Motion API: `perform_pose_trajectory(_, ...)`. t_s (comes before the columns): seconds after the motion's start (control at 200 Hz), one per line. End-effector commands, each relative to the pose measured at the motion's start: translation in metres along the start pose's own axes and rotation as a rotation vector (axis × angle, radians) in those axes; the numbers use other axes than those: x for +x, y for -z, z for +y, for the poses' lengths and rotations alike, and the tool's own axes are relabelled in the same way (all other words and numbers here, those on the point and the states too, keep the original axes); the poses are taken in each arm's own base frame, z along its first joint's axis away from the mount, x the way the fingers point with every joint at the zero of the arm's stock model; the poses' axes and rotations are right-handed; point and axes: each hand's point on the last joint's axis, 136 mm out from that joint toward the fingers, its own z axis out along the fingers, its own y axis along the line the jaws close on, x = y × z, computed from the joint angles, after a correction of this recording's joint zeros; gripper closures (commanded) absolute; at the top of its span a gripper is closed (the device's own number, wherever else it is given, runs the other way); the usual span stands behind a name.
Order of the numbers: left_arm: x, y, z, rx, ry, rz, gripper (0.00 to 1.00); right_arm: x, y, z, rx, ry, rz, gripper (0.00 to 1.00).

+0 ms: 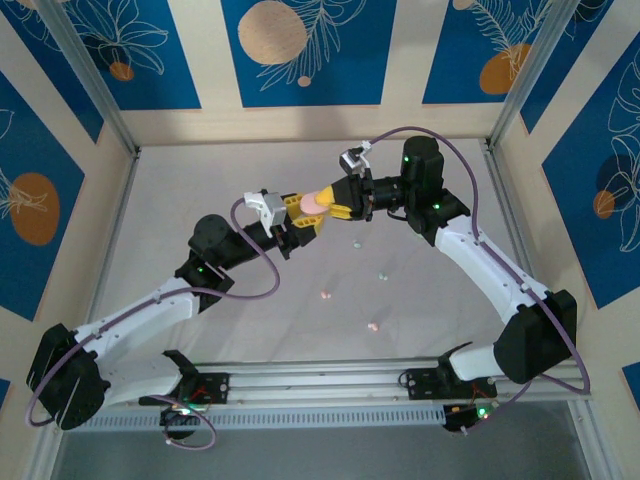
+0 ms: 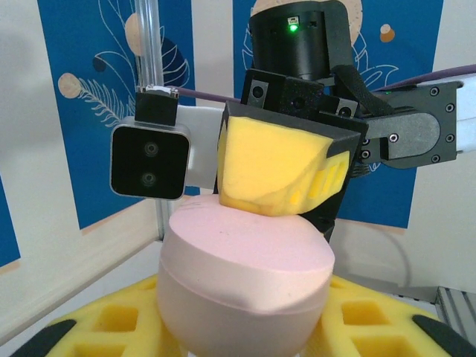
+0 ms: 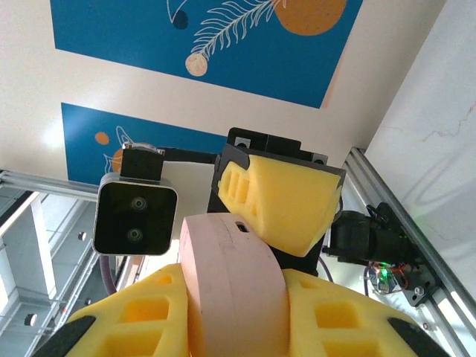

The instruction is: Insert wireless bluetooth earbuds into charging case

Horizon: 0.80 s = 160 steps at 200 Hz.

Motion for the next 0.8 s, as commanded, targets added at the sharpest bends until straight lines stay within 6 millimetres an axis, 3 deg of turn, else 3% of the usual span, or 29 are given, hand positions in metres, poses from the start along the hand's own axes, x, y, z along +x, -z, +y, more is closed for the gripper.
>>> perform_pose_trajectory(0.0,-0.024,-0.003,-0.004,0.017,-0.022,-0.06,0.66,0.007,-0.002,-0.007,0.002,-0.008,0.027,0.75)
perform_pose_trajectory(0.175,-0.024,-0.003,-0.004,0.019,-0.018,-0.062,0.68,0.007,-0.002,-0.01,0.017,-0.012,0.02,0.74)
perform_pose_trajectory(0.38,-0.026,-0.002,-0.004,0.014,-0.021,-0.076,0.52,0.006,-0.002,-0.008,0.013,-0.01,0.022,0.74)
perform_pose_trajectory(0.615,-0.024,-0.003,-0.005,0.021,-0.017,-0.069,0.56,0.006,-0.002,-0.005,0.006,-0.006,0.025,0.74)
perform_pose_trajectory(0.795,-0.021,-0.003,-0.004,0.018,-0.019,-0.059,0.51,0.005,-0.001,0.0,-0.009,0.003,0.029,0.74)
